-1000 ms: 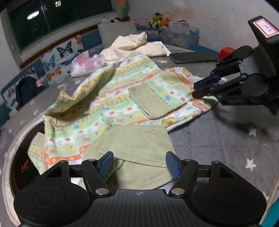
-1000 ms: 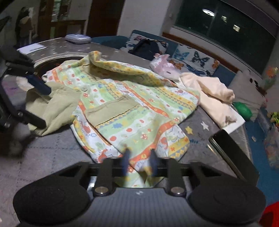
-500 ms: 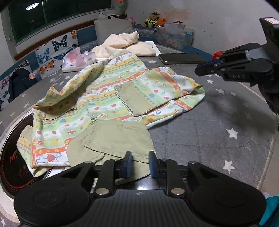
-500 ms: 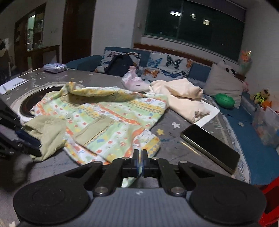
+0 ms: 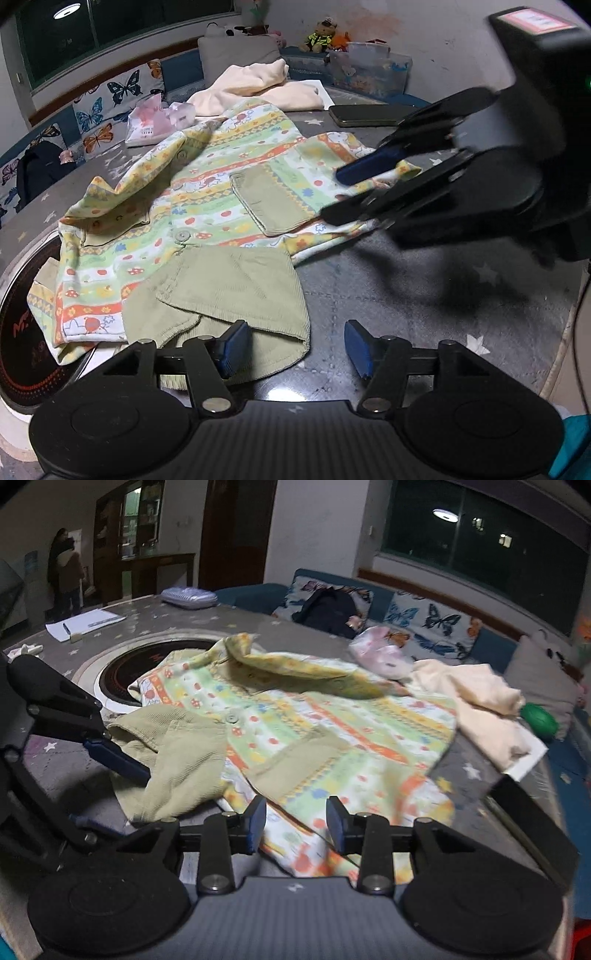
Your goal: Fold clothes
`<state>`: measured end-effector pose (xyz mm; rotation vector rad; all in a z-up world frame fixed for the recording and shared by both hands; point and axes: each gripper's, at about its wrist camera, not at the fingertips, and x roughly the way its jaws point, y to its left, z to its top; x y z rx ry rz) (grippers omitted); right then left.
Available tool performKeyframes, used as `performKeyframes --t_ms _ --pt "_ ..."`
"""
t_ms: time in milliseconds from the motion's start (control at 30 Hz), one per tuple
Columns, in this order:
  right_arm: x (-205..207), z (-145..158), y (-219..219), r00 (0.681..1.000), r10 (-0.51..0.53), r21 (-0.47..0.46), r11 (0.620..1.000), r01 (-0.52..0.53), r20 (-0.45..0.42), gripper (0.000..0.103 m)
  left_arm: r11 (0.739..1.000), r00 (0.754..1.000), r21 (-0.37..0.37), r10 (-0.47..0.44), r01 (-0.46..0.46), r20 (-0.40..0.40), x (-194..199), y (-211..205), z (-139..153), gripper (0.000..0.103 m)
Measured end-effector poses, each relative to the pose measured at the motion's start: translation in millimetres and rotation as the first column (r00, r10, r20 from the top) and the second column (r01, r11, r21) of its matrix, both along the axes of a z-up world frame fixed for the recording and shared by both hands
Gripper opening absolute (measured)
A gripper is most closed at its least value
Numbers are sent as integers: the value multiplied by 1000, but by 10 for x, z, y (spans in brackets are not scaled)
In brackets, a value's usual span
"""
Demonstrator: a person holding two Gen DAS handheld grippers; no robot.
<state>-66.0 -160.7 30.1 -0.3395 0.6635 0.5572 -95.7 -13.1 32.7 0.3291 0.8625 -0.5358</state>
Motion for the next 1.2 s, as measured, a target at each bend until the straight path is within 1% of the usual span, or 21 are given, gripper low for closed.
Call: performKeyframes --t_ms 67,133,167,200,233,267,300,400,600,667,733,833,900,933,1000,1067,1100,1167,1200 --pt "70 -74 57 1000 0 -4 1000 0 -21 38 1000 1000 -13 -1 0 -11 26 15 -1 57" --pt "144 -152 92 999 -11 -3 1000 11 -38 37 1000 1000 -29 -7 6 -19 55 22 2 45" --pt "184 -164 79 998 -27 12 1000 28 -51 36 999 1000 -35 -9 8 -21 70 24 5 42" --pt "227 -162 51 997 -49 33 998 52 -67 33 999 1000 -41 -12 11 -22 85 27 8 35" --pt "260 -157 19 994 -69 53 996 73 -85 28 999 1000 -48 -18 16 -25 99 28 10 29" --pt "282 -150 -15 992 -85 67 994 92 -97 23 998 999 -56 -24 22 -28 112 29 12 25" --pt "287 -142 -45 990 -102 63 992 108 -93 9 998 999 -63 -30 28 -32 126 31 14 20" --pt "240 -104 -138 989 -137 55 989 140 -55 7 993 997 -110 -52 45 -62 114 47 19 10" --pt "24 118 -438 980 -194 104 976 189 34 6 979 986 -174 -123 104 -108 -97 -50 38 10" --pt "-73 234 -599 970 -231 125 967 221 71 6 970 978 -210 -155 124 -137 -182 -107 38 10" --pt "-183 353 -785 954 -280 139 954 265 109 6 960 969 -234 -193 154 -156 -301 -189 32 9" --pt "-360 472 -1095 915 -372 145 925 351 156 6 936 946 -276 -272 217 -178 -527 -342 9 9" --pt "-462 499 -1310 878 -443 132 896 425 180 6 913 922 -320 -328 253 -208 -673 -442 -17 10" --pt "-513 512 -1417 857 -477 126 878 461 193 6 907 912 -327 -347 267 -220 -737 -494 -37 10" --pt "-545 484 -1629 817 -547 93 837 540 181 6 899 894 -318 -382 301 -233 -849 -599 -57 11" --pt "-563 457 -1787 786 -595 73 802 592 168 7 885 881 -316 -419 341 -221 -912 -639 2 16" --pt "-572 446 -1860 770 -617 66 786 615 162 9 882 880 -319 -423 347 -213 -928 -618 57 21" --pt "-624 470 -1915 761 -626 79 778 623 168 16 880 890 -325 -418 347 -182 -888 -522 212 29" --pt "-654 486 -1933 759 -628 89 777 623 173 18 880 896 -327 -412 345 -163 -858 -458 297 37"
